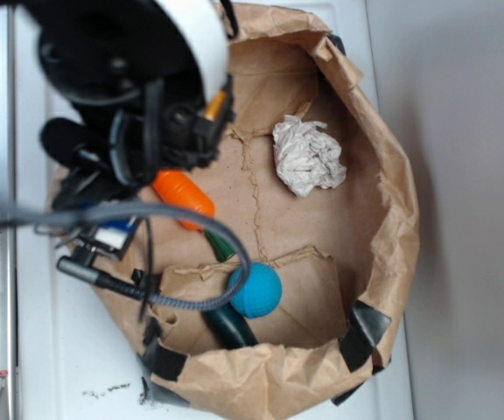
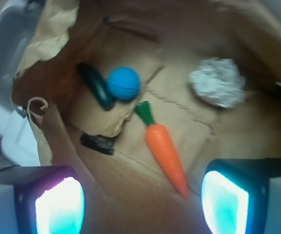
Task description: Grab the carrot.
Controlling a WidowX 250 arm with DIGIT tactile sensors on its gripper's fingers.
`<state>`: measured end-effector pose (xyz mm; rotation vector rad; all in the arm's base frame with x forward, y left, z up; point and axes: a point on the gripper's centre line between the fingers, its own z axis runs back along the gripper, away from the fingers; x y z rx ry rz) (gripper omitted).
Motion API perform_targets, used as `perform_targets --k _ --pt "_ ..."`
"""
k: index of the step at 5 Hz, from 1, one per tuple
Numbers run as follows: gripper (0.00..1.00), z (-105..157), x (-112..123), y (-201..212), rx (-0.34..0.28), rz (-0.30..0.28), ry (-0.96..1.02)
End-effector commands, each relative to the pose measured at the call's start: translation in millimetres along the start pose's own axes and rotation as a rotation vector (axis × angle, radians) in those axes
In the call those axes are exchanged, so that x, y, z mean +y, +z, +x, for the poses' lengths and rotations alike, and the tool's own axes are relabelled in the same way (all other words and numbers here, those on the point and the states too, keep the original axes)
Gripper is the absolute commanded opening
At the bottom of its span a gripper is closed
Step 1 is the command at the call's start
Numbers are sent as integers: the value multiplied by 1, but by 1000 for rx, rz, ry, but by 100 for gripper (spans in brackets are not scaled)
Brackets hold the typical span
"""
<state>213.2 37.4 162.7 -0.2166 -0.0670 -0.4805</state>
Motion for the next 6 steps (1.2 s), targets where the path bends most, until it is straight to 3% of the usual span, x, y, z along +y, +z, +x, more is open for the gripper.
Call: perform_targets --k 1,2,3,5,6 --pt "100 8 18 -9 -56 80 -47" --pt "100 5 27 -27 -117 138 -108" --pt "100 6 31 -52 -72 182 -136" --pt "100 9 28 -92 14 208 -155" --pt "100 10 19 -108 17 160 -208"
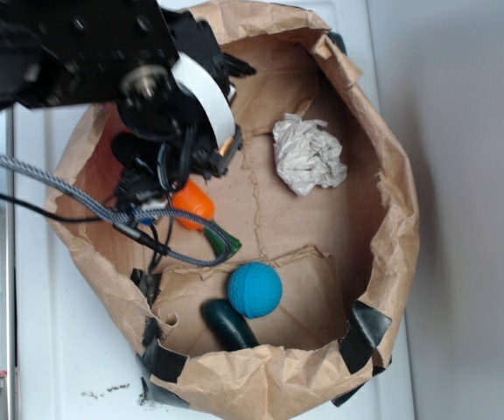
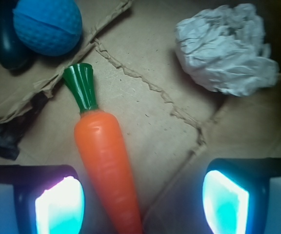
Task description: Grab the carrot.
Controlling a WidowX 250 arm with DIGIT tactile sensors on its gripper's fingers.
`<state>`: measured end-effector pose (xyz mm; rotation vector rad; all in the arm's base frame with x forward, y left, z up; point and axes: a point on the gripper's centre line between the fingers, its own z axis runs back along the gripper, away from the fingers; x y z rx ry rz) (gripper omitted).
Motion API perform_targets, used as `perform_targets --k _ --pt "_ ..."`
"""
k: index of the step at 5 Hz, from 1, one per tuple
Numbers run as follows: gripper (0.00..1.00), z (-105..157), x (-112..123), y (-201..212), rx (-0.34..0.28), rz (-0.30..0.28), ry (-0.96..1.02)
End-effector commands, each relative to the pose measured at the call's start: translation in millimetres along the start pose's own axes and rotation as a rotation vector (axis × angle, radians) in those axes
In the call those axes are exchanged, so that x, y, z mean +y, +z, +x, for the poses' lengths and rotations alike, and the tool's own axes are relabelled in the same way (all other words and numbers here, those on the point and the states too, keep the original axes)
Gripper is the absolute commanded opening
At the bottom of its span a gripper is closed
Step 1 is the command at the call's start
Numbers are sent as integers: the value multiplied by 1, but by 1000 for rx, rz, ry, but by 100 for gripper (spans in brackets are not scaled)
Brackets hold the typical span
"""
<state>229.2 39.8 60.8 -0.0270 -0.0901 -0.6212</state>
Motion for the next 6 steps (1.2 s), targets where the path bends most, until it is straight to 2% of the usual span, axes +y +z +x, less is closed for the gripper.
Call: perform_targets --k 1,2,3,4,6 --pt "100 12 -13 -13 -50 -33 -68" --pt "100 15 -12 -15 -31 -54 -45" --pt "70 13 -9 -23 -27 -21 -18" --pt "0 4 -5 -29 -35 14 17" --pt "0 -5 9 -27 -80 46 64"
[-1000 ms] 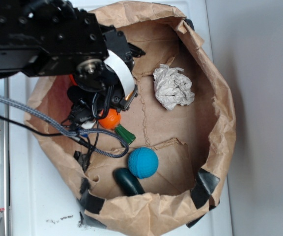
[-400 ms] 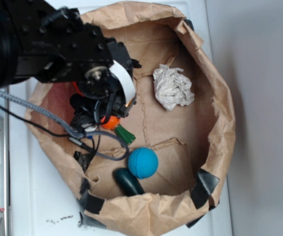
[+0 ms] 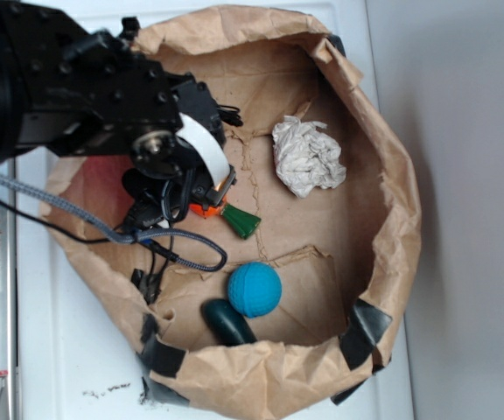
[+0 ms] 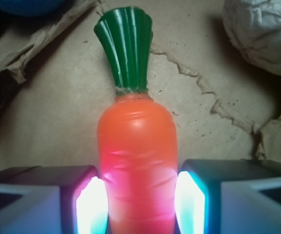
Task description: Grab the carrot.
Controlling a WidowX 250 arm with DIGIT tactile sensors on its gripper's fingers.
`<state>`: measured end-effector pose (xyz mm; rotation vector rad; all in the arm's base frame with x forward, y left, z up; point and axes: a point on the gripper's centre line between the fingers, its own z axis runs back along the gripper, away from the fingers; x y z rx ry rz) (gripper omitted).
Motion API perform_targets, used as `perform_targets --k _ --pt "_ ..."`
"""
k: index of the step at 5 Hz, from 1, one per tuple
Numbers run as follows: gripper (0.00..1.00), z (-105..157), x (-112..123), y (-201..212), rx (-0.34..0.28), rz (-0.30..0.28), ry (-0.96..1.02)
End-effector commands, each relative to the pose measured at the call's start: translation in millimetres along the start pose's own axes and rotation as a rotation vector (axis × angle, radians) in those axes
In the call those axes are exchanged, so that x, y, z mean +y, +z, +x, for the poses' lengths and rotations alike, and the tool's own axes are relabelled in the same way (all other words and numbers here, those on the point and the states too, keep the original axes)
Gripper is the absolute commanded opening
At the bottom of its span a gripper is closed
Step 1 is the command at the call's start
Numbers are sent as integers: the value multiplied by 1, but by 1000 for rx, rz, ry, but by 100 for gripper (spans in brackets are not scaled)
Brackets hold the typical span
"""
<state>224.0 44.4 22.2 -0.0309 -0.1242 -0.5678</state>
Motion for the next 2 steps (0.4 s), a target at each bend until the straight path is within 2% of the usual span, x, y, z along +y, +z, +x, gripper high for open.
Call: perform_targets --k 1,2 --pt "0 8 9 18 -54 37 21" --pt "0 12 14 56 -105 -13 77"
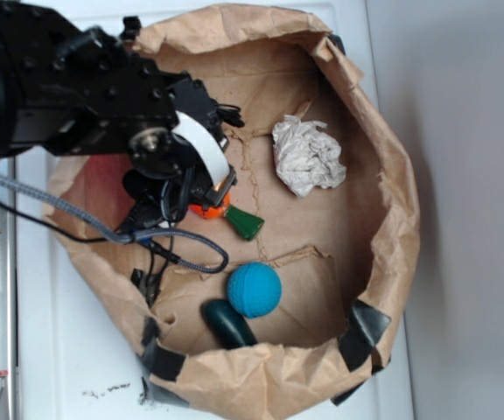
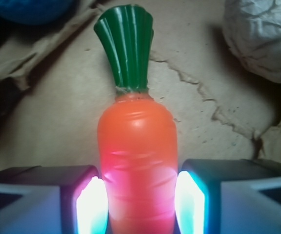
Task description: Grab the carrot.
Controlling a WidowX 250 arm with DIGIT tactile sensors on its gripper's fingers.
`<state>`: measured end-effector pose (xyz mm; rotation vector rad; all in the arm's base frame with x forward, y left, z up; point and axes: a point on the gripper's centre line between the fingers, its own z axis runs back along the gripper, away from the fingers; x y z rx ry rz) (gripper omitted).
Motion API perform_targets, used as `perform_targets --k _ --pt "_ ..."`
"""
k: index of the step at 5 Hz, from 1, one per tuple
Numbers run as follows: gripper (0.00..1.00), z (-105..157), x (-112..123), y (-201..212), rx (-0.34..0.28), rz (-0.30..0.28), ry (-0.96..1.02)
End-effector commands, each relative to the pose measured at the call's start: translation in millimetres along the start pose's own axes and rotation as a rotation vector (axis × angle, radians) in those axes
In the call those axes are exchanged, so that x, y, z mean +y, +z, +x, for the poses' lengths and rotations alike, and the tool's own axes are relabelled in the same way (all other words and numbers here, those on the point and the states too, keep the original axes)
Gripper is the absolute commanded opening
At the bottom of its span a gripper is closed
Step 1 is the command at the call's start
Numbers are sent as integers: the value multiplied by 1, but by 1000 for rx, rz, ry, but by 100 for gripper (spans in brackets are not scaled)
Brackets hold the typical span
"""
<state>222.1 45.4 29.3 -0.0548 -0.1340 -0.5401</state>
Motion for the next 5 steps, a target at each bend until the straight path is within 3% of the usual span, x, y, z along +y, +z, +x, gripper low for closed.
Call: perform_targets --k 1,2,3,4,5 --pt "0 21 19 90 -136 -41 109" --pt "0 29 17 116 -160 -43 104" --pt "0 35 7 135 -179 9 85" --pt "0 42 -7 152 -162 70 87" --pt "0 47 -14 158 -145 94 96"
